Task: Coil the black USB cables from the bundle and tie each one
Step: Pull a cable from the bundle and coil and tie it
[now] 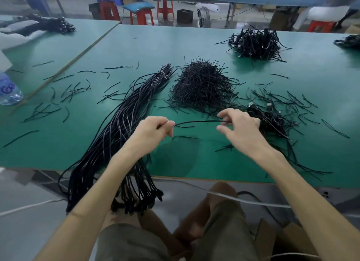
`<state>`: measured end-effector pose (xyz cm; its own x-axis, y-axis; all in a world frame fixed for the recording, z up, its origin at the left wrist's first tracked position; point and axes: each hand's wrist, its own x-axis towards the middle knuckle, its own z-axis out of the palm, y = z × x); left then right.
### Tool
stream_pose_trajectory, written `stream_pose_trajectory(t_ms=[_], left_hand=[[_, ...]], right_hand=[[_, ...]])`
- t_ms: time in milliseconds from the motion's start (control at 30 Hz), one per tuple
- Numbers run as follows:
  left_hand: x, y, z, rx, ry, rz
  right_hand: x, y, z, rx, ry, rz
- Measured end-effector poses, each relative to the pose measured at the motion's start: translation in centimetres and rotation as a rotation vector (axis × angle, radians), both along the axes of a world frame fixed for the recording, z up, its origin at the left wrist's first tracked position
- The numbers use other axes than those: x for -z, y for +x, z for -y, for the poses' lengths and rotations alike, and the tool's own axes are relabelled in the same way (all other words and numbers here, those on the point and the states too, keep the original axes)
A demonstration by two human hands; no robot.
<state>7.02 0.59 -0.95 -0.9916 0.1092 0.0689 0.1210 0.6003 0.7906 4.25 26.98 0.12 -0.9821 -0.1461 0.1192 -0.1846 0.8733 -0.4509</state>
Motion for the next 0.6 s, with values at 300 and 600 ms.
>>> stream_pose_trajectory(t_ms=[300,600], left_hand=[[-0.7,-0.9,-5.1,0.111,0.195,-0.017],[0.0,0.2,-0.1,0.283,0.713,0.237]], right_hand=[[-0.5,3.0,5.1,-0.268,-0.063,0.096],[0.0,1.4,0.9,-0.174,-0.443,0.062]])
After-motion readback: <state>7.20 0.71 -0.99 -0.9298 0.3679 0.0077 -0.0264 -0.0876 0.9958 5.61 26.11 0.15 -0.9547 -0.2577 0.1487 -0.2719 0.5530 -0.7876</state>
